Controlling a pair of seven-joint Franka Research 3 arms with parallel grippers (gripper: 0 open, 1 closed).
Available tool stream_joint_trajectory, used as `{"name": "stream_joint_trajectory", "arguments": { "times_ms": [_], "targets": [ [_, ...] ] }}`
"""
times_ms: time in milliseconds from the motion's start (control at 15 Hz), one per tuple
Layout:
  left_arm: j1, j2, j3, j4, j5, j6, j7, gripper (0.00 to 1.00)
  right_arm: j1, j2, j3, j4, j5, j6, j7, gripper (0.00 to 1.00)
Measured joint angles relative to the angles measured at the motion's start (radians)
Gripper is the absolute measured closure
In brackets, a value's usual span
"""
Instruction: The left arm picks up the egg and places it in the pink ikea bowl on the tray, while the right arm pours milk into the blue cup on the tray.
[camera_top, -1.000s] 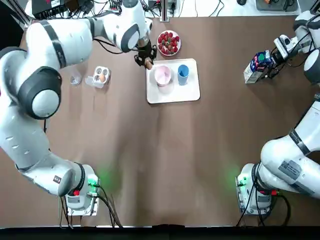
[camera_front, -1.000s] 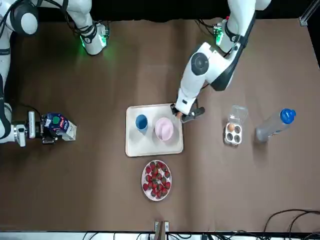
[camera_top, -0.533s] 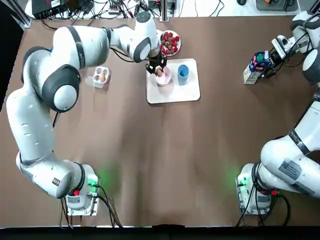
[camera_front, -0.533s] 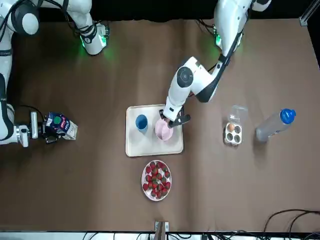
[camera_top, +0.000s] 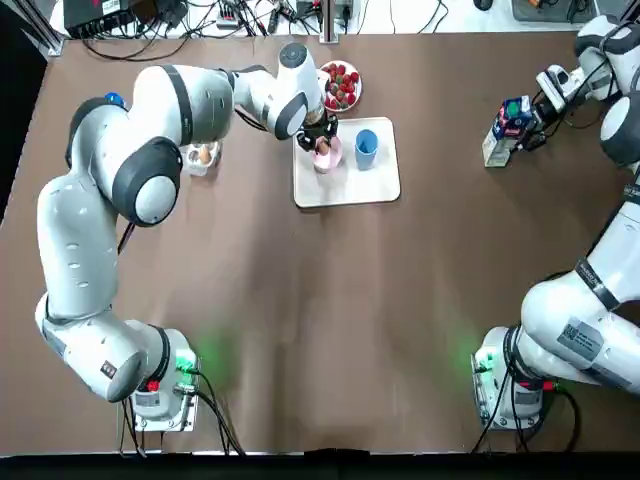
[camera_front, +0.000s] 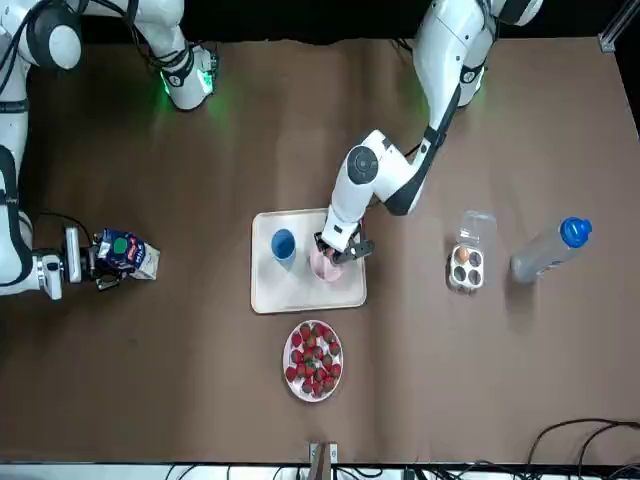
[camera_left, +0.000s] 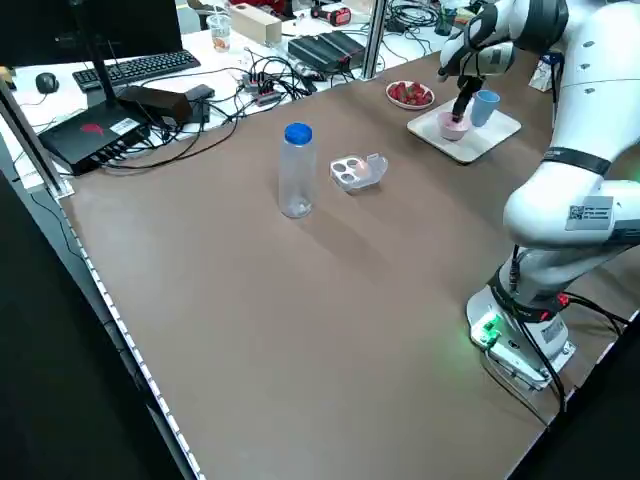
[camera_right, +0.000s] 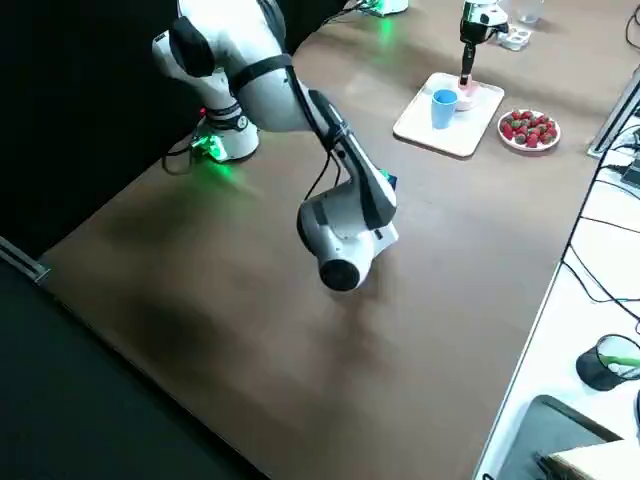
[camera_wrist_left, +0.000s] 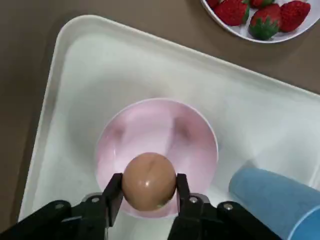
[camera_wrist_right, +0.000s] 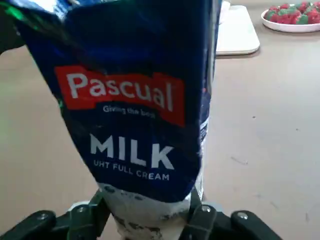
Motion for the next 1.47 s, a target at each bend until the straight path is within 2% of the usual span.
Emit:
{"name": "stream_joint_trajectory", "arguments": {
  "times_ms": [67, 267, 333, 400, 467, 600, 733, 933, 1267, 1467],
  "targets": [
    [0.000, 0.005, 0.000, 0.008, 0.000, 0.000, 0.000, 0.50, 0.011, -0.007, 0.000, 0.003, 0.000, 0.000, 0.028, 0.37],
    [0.000, 0.012, 0.001, 0.023, 0.000, 0.001, 0.000, 0.26, 0.059, -0.056, -0.001, 0.009, -0.006, -0.004, 0.123, 0.37],
    [0.003, 0.010, 0.003, 0.037, 0.001, 0.001, 0.000, 0.09, 0.101, -0.112, -0.002, 0.004, -0.025, -0.006, 0.203, 0.37],
    [0.008, 0.003, 0.007, 0.045, 0.002, 0.001, 0.000, 0.01, 0.124, -0.150, -0.002, -0.012, -0.039, 0.005, 0.244, 0.38],
    [0.020, -0.013, 0.012, 0.052, 0.008, -0.010, 0.000, 0.00, 0.148, -0.199, -0.002, -0.042, -0.050, 0.034, 0.283, 0.40],
    [0.076, -0.074, 0.016, 0.063, 0.059, -0.114, 0.023, 0.00, 0.198, -0.314, -0.002, -0.129, -0.084, 0.095, 0.369, 0.44],
    [0.145, -0.154, 0.016, 0.065, 0.091, -0.251, 0.108, 0.00, 0.257, -0.426, -0.002, -0.215, -0.123, 0.126, 0.479, 0.44],
    [0.247, -0.252, 0.014, 0.063, 0.097, -0.406, 0.293, 0.00, 0.350, -0.541, -0.002, -0.293, -0.170, 0.145, 0.658, 0.44],
    [0.394, -0.397, 0.009, 0.063, 0.096, -0.685, 0.698, 0.00, 0.499, -0.626, -0.002, -0.327, -0.253, 0.154, 0.961, 0.44],
    [0.484, -0.487, 0.007, 0.063, 0.067, -0.799, 0.888, 0.00, 0.595, -0.643, -0.002, -0.329, -0.305, 0.160, 1.147, 0.44]
  ]
}}
